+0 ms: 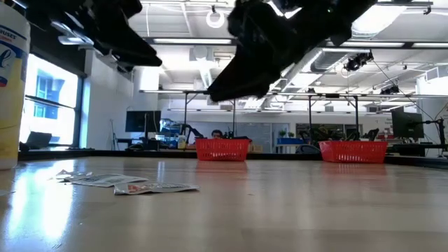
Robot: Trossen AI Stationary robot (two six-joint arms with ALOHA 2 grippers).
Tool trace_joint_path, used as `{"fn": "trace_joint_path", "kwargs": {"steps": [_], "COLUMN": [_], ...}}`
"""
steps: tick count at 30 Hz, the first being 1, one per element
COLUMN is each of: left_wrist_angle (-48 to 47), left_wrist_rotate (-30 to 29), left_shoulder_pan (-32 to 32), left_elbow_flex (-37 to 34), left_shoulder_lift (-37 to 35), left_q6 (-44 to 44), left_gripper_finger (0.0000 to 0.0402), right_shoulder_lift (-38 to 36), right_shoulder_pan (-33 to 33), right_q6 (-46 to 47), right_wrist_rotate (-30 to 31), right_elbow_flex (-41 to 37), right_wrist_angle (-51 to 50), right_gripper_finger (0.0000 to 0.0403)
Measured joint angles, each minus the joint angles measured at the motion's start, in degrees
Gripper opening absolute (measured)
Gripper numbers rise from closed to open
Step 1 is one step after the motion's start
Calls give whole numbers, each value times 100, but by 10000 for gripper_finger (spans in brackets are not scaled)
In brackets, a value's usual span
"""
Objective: Pick & Place First Aid Supplies
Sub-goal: Put the ointment pack into the right red bin
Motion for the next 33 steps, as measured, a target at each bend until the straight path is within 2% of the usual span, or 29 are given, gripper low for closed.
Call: {"fn": "trace_joint_path", "kwargs": {"steps": [5, 12, 18, 25, 33], "left_wrist_angle": [-257, -268, -284, -285, -287], "left_wrist_rotate": [-269, -314, -316, -329, -327], "left_shoulder_pan": [-1, 0, 1, 1, -1], "left_elbow_flex": [-1, -1, -1, -1, -1], "left_shoulder_lift": [-290, -280, -275, -273, -273], "left_q6": [-1, -2, -2, -2, -2], "left_gripper_finger": [149, 149, 149, 149, 149], "right_shoulder_lift": [937, 1694, 1782, 1785, 1996], "right_shoulder_pan": [620, 1055, 1126, 1110, 1096], "right_q6": [-548, -941, -1020, -1088, -1180], "right_wrist_rotate": [-326, -837, -451, -806, -657], "right_elbow_flex": [683, 1120, 1126, 1124, 1126], "right_wrist_angle": [-31, -57, -292, -318, -239], "right_gripper_finger": [150, 150, 150, 149, 149]}}
